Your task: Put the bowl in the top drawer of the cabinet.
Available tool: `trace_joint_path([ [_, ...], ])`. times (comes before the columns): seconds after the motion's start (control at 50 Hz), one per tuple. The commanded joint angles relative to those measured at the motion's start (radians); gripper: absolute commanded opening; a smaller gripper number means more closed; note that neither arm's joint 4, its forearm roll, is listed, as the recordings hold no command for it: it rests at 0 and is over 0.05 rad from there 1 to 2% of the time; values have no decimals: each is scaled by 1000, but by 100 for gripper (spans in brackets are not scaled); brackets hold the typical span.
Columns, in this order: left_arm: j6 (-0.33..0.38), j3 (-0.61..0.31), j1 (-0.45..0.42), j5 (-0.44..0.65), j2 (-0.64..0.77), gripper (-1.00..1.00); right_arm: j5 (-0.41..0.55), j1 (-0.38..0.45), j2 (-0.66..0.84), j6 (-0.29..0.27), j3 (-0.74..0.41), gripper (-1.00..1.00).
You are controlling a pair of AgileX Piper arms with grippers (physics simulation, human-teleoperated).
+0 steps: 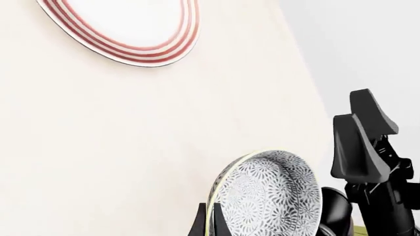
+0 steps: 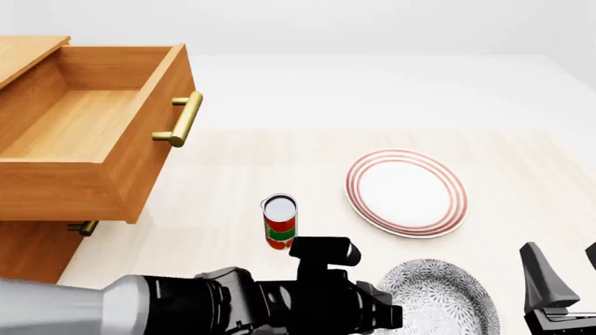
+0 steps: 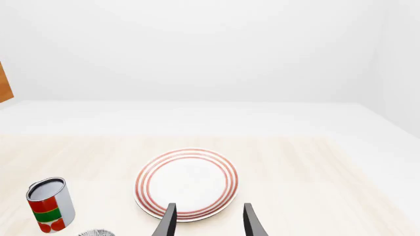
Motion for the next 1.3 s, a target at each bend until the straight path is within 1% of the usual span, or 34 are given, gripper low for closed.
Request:
trace_joint_path([
  [0.02, 25, -19, 24, 58, -76, -100, 0, 0, 0, 0, 0, 100],
  [0.3, 63, -56, 68, 129, -133, -100, 0, 0, 0, 0, 0, 100],
  [0.8, 125, -167, 136, 281, -210, -100, 0, 0, 0, 0, 0, 100],
  [0.98, 135, -205, 156, 331, -241, -100, 0, 0, 0, 0, 0, 100],
  [1.3, 151, -228, 192, 381, -303, -100, 0, 0, 0, 0, 0, 100],
])
